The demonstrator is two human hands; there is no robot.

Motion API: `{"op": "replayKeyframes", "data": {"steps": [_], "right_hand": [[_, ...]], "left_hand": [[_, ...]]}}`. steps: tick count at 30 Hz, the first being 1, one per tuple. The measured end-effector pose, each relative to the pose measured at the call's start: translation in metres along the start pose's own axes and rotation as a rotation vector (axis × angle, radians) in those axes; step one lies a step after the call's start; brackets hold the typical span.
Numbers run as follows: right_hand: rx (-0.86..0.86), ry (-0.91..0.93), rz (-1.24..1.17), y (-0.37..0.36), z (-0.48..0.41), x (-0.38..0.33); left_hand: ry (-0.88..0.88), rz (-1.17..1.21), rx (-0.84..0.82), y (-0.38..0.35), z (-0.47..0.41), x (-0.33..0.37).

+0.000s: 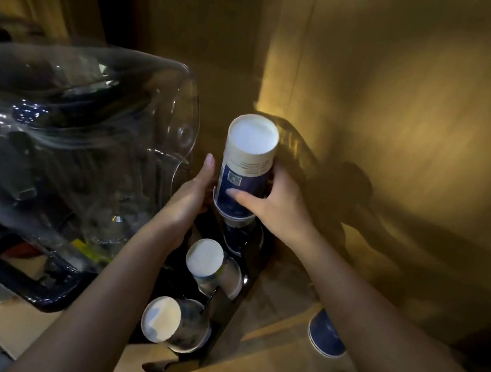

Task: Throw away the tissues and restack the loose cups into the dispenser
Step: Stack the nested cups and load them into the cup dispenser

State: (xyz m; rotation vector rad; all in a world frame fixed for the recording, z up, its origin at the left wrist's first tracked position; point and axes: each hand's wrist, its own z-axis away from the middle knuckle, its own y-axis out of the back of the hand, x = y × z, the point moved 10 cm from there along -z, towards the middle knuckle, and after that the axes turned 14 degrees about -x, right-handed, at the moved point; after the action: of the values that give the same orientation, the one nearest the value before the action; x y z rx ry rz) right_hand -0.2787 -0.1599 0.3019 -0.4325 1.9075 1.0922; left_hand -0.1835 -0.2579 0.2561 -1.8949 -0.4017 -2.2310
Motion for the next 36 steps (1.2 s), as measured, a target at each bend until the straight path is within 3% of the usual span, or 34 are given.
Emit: {"op": "replayKeyframes", "data": {"steps": [7,11,13,20,26,28,31,33,36], "right_hand": [[-0.11,-0.074,0.045,-0.025,-0.013,0.03],[-0.214,-0.135,0.2,-0.041,-0.009,0.049],[-0.225,-0.188,0.202,-0.041,-0.009,0.057],[-0.338,-0.278,0.221,-0.043,-0.011,0.062],[-0.281,-0.227,0.226,-0.015,0.008,0.048],[-0.202,-0.205,0.223,0.007,0.019,0.047],[-0.117,-0.274,0.137,0.043,0.046,0.065],[-0.059,-0.372,0.045,0.063,0.067,0.091],[0.078,-0.503,0.003,0.093,0.104,0.129]], "left_hand": [[0.015,0.011,0.092,0.008,-0.011,-0.003],[-0.038,-0.564,0.235,0.009,-0.011,0.009],[-0.064,-0.733,0.243,0.002,-0.013,0.013],[-0.062,-0.912,0.164,-0.006,-0.018,0.019],[-0.002,-1.014,0.146,-0.016,-0.018,0.025],[-0.136,-1.001,0.244,-0.027,-0.008,0.045],[-0.371,-0.79,0.315,-0.057,0.012,0.072],[-0.443,-0.655,0.222,-0.09,0.011,0.074],[-0.398,-0.514,0.068,-0.138,-0.009,0.049]]}}
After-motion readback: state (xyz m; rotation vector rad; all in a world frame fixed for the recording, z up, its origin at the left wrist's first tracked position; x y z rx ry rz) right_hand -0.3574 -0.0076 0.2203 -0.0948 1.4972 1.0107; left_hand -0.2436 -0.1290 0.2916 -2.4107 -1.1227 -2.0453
